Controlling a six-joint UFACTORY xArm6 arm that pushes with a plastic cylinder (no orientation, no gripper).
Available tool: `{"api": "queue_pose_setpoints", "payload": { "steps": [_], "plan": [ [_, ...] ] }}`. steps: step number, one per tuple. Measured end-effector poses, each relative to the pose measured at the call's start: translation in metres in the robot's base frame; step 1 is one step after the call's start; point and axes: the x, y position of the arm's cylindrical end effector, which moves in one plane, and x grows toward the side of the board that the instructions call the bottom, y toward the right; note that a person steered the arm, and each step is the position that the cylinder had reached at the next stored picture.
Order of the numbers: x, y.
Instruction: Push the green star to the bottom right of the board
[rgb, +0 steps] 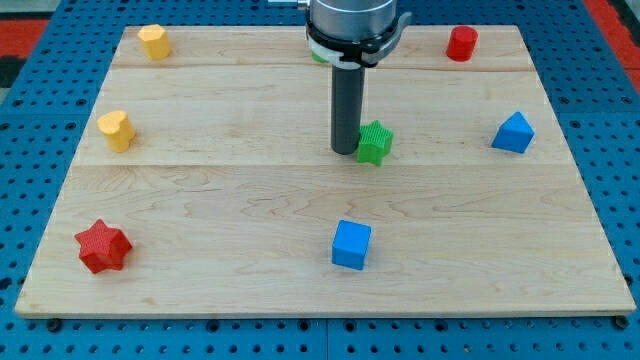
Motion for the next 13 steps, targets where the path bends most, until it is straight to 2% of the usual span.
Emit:
{"api": "queue_pose_setpoints", "payload": {
  "steps": [1, 2, 3, 4, 6, 7, 8, 9, 10, 11, 12, 13],
  "plan": [
    [-0.016, -0.038],
    [-0.041, -0.038],
    [-0.048, -0.025],
    [-0.037, 0.015],
    [0.028, 0.111],
    [0.045, 0.151],
    [0.028, 0.147],
    [-0.003, 0.117],
    [-0.016, 0.064],
    [-0.010, 0.027],
    [0.016, 0.024],
    [0.026, 0.071]
  ]
}}
